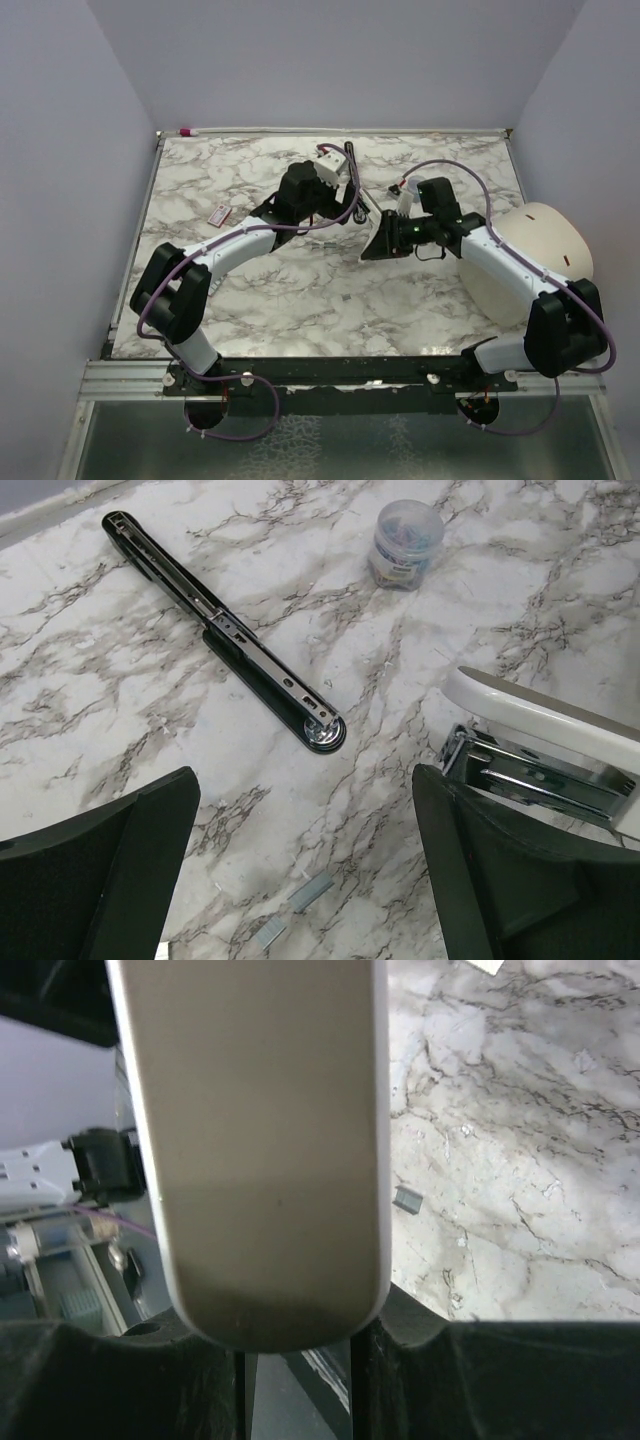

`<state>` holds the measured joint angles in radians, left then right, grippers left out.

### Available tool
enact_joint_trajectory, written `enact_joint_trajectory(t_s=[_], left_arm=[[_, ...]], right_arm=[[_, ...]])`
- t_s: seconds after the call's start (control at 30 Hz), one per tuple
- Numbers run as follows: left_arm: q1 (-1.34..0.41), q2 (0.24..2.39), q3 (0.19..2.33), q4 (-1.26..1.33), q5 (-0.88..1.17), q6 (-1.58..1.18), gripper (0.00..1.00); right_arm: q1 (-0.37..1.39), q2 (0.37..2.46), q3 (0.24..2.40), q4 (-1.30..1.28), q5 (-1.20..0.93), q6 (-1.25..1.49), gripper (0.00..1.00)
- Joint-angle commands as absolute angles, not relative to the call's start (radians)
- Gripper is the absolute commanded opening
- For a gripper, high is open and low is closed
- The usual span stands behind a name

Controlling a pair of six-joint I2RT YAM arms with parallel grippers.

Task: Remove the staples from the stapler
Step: Place the stapler at the center of the board.

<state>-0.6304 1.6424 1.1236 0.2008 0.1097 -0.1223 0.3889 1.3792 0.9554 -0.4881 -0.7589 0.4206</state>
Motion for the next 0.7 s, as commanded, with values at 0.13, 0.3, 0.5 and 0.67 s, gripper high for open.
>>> enact_joint_trajectory(t_s=[0.13,0.3,0.5,0.67], left_arm=[[-0.634,1.606,1.145,0.247,0.167,-0.116,0.91],[-0.634,1.603,1.149,0.240,0.166,-0.100,0.92],[-0.634,1.618,1.167,0.223,0.220,-0.093,0.93],[-0.635,1.607,1.160,0.260,0.460,-0.049,0.98]], right_arm=[[0.312,1.425,1.037,-0.420,-0.677,0.488,0.01],[0.270,1.527,1.104,-0.534,-0.733,0.379,0.01],[0.249,1.572,1.162,-0.603,-0.773,0.293,0.01],[0.228,1.601,1.208,-0.656,-0.858,0.234,0.01]])
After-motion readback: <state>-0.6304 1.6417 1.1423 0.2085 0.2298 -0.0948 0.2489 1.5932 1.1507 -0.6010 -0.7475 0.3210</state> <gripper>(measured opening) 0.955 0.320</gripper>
